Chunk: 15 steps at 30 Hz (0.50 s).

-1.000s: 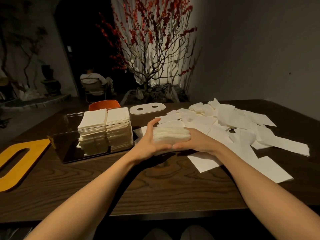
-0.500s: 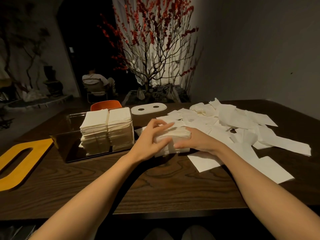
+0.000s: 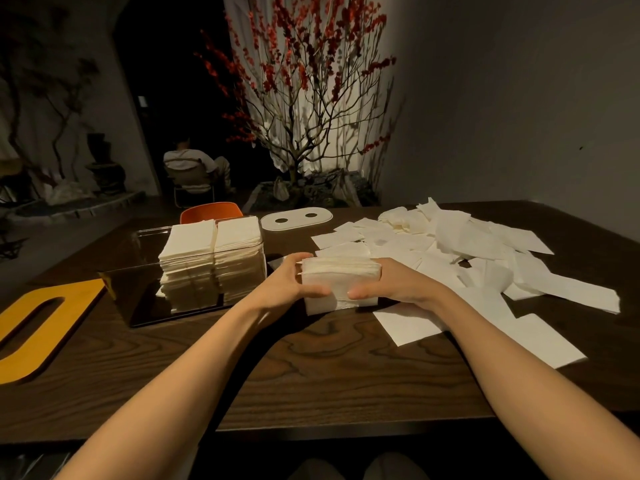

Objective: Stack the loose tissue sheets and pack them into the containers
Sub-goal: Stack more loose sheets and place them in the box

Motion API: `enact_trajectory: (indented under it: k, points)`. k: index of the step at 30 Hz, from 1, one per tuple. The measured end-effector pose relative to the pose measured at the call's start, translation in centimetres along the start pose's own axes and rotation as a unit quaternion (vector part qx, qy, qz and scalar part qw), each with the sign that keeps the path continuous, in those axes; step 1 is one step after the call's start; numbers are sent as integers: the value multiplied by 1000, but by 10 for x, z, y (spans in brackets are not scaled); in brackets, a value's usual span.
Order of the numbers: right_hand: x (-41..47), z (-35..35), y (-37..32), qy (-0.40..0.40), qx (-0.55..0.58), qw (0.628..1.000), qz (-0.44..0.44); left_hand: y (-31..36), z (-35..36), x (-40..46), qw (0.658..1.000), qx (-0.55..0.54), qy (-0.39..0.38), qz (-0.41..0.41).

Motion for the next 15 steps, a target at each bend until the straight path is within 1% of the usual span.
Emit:
enact_trajectory:
  k: [5,7,8,9,10,11,12,13,14,15]
  points:
    - [-13,-4,-8,-2,-10,1000,-1,-3,17,2,1000,-3,-19,11]
    - [-3,7,4,3,-36,998,50,-2,17,1,1000,18,3,18]
    - [-14,9,15,-7,-67,996,55,-1,14,2,999,37,24,27]
    - [-22,7,32,-3,-133,989,60,2,10,2,997,49,38,39]
    - [-23,17,36,7,-145,987,66,6,9,-1,996,52,48,53]
    - [-20,13,27,58,-172,980,82,10,9,-5,996,38,51,60]
    - [-5,4,14,97,-106,987,77,14,9,-9,996,21,52,64]
    - [0,1,-9,108,-61,988,90,16,9,-12,997,4,55,63]
    - [-4,-2,-25,113,-48,990,72,20,9,-14,996,-4,61,60]
    - [-16,-10,-27,111,-37,990,76,22,8,-14,996,-9,68,55]
Point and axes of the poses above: each hand's wrist, its own x-axis towards the middle knuckle, its own z-axis out of the palm, y = z × x, the point moved 7 cm from there along x, towards the middle knuckle, and after that the axes turned 8 degrees about -z, right-handed, at the moved point
